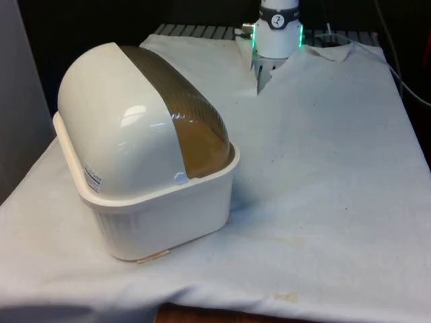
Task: Open the lid, then close it.
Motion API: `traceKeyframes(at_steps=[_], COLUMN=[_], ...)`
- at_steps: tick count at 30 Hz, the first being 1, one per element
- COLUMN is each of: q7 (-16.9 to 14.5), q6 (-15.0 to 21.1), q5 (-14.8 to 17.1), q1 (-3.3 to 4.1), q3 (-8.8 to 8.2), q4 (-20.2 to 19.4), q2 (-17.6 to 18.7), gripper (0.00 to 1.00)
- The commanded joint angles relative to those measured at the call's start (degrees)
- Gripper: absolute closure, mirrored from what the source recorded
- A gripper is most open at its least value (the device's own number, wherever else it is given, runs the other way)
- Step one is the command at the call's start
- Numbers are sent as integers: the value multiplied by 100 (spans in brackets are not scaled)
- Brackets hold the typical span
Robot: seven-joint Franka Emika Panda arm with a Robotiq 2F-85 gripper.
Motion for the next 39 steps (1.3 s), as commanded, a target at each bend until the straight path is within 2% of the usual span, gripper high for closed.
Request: traceKeyframes(at_steps=[1,4,6,7,8,9,13,14,17,18,20,24,25,33,34,39], q7=[29,29,34,34,6,34,34,34,6,34,23,-126,-80,-487,-441,-682], q6=[29,46,57,63,11,69,80,80,23,86,86,115,34,292,212,476], q5=[-17,-23,-23,-23,0,-23,-29,-29,-6,-29,-23,-6,-6,11,-6,6], q1=[11,11,11,11,0,11,6,6,0,6,6,6,0,0,0,0], q3=[6,11,11,11,11,17,17,17,11,17,17,23,17,11,11,11], q4=[-63,-103,-132,-149,-103,-155,-172,-178,-132,-178,-183,-201,-149,-212,-178,-269], q2=[-69,-109,-132,-149,-109,-149,-166,-172,-132,-172,-183,-212,-166,-206,-178,-206], gripper=[0,11,22,34,40,40,61,72,92,92,100,100,100,100,100,100])
